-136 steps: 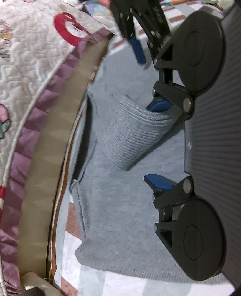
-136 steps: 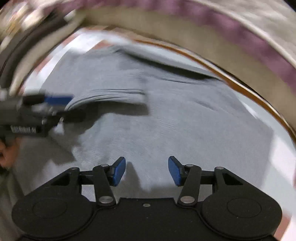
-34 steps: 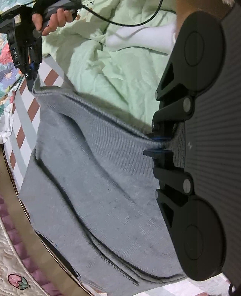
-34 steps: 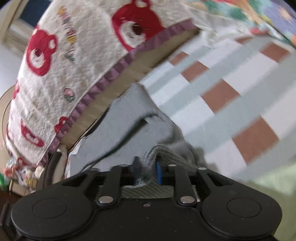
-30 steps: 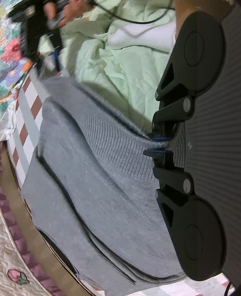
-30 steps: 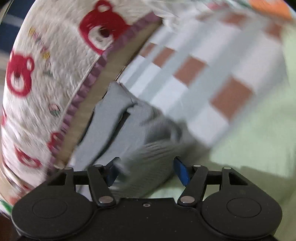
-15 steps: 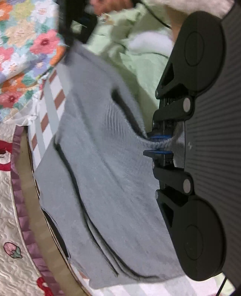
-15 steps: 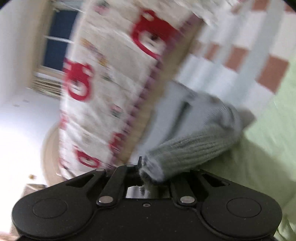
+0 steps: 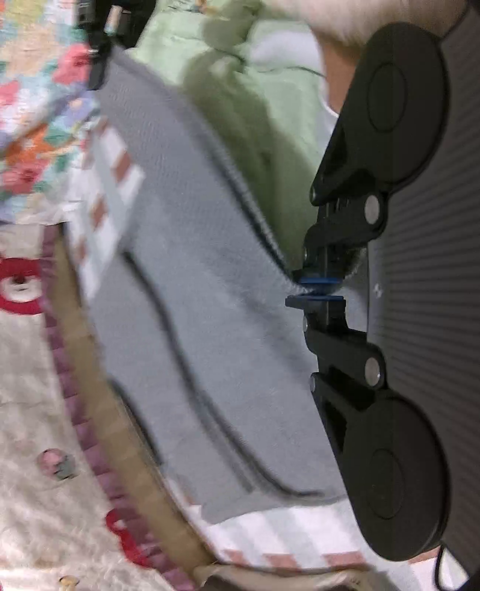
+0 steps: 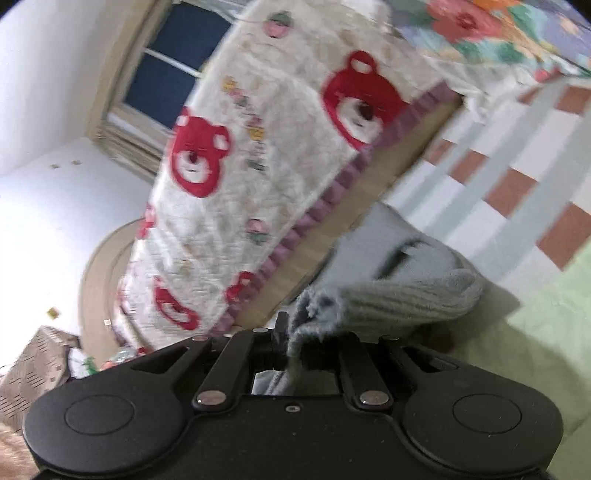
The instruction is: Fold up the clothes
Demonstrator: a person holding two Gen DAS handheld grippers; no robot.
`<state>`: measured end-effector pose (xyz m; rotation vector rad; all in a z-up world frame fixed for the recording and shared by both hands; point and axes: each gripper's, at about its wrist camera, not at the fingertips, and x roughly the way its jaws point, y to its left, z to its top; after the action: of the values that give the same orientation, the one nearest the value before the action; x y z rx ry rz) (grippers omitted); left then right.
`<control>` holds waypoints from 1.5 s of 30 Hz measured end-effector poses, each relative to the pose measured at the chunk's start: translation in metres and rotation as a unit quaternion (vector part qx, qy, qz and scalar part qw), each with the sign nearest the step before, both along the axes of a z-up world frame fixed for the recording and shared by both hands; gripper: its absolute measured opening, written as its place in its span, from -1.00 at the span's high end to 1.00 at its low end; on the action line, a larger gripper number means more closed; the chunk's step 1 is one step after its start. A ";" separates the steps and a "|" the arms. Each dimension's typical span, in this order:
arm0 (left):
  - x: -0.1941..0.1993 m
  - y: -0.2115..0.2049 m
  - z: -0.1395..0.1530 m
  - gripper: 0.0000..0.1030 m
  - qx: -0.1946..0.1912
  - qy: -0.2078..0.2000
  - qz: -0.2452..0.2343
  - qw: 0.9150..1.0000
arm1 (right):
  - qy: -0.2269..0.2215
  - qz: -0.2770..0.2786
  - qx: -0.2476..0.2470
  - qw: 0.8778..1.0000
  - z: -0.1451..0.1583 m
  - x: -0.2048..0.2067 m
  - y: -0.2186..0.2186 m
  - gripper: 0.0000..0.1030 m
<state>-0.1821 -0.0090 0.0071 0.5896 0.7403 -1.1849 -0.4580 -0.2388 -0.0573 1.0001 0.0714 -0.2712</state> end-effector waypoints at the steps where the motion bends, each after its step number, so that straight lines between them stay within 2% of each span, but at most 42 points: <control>1: 0.002 0.000 0.002 0.90 0.001 0.013 -0.005 1.000 | 0.002 0.003 -0.009 1.000 0.002 0.000 0.002 0.83; 4: 0.008 -0.001 0.009 0.88 0.003 0.050 -0.021 0.999 | 0.063 -0.026 -0.010 0.998 -0.010 0.001 0.002 0.83; 6: 0.005 -0.008 -0.003 0.78 0.037 0.058 -0.028 0.997 | 0.087 -0.040 0.004 0.995 -0.022 -0.001 -0.001 0.83; 9: -0.003 -0.017 -0.025 0.74 0.084 0.069 -0.034 0.994 | 0.090 -0.049 0.007 0.995 -0.029 -0.001 -0.004 0.83; 11: -0.005 -0.016 -0.034 0.70 0.090 0.084 -0.026 0.992 | 0.096 -0.051 0.002 0.994 -0.028 0.001 -0.007 0.83; 13: -0.004 -0.012 -0.039 0.57 0.085 0.104 0.005 0.991 | 0.101 -0.049 -0.010 0.994 -0.023 0.005 -0.011 0.83; 16: -0.003 -0.006 -0.044 0.05 0.078 0.101 0.053 0.990 | 0.103 -0.047 -0.022 0.993 -0.019 0.011 -0.018 0.83; 17: -0.005 -0.004 -0.045 -0.24 0.078 0.085 0.061 0.991 | 0.104 -0.048 -0.020 0.993 -0.019 0.013 -0.022 0.83; 18: -0.005 -0.002 -0.047 -0.34 0.077 0.077 0.064 0.992 | 0.103 -0.048 -0.018 0.993 -0.019 0.015 -0.025 0.83; 19: -0.004 -0.001 -0.048 -0.34 0.075 0.076 0.065 0.992 | 0.103 -0.049 -0.016 0.993 -0.018 0.018 -0.029 0.83; 20: 0.001 -0.001 -0.046 -0.25 0.071 0.075 0.064 0.993 | 0.103 -0.047 -0.016 0.993 -0.018 0.020 -0.032 0.83; 21: 0.007 -0.004 -0.043 0.33 0.067 0.074 0.060 0.993 | 0.103 -0.043 -0.016 0.994 -0.017 0.025 -0.037 0.83; 22: 0.013 -0.006 -0.039 0.67 0.062 0.072 0.057 0.994 | 0.104 -0.039 -0.016 0.994 -0.015 0.029 -0.041 0.83; 23: 0.019 -0.008 -0.035 0.86 0.057 0.071 0.054 0.994 | 0.106 -0.034 -0.018 0.994 -0.014 0.033 -0.045 0.83; 29: 0.057 -0.023 -0.014 0.83 0.030 0.061 0.035 0.997 | 0.151 -0.016 -0.036 0.988 -0.012 0.068 -0.064 0.83; 32: 0.074 -0.030 -0.025 0.71 0.050 0.112 0.033 0.992 | 0.169 -0.023 -0.032 0.985 -0.019 0.080 -0.075 0.83; 34: 0.075 -0.029 -0.035 0.65 0.072 0.122 0.026 0.990 | 0.177 -0.026 -0.033 0.983 -0.023 0.084 -0.081 0.83; 38: 0.057 -0.021 -0.040 0.26 0.105 0.122 -0.012 0.987 | 0.186 -0.032 -0.029 0.982 -0.029 0.084 -0.087 0.83; 40: 0.047 -0.015 -0.042 0.17 0.114 0.123 -0.021 0.986 | 0.183 -0.034 -0.025 0.982 -0.030 0.079 -0.086 0.83; 42: 0.039 -0.010 -0.044 -0.16 0.129 0.105 -0.027 0.986 | 0.175 -0.033 -0.022 0.984 -0.032 0.073 -0.083 0.83; 43: 0.036 -0.008 -0.045 -0.17 0.137 0.093 -0.030 0.986 | 0.168 -0.031 -0.022 0.985 -0.033 0.069 -0.081 0.83; 44: 0.032 -0.005 -0.043 -0.05 0.136 0.075 -0.032 0.987 | 0.154 -0.025 -0.032 0.987 -0.031 0.064 -0.077 0.83; 45: 0.031 -0.002 -0.039 0.52 0.124 0.061 -0.027 0.990 | 0.141 -0.017 -0.042 0.989 -0.029 0.060 -0.072 0.83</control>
<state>-0.1511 -0.0109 -0.0315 0.7514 0.9892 -1.1959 -0.3981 -0.3112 -0.0866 0.8748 0.2978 -0.4434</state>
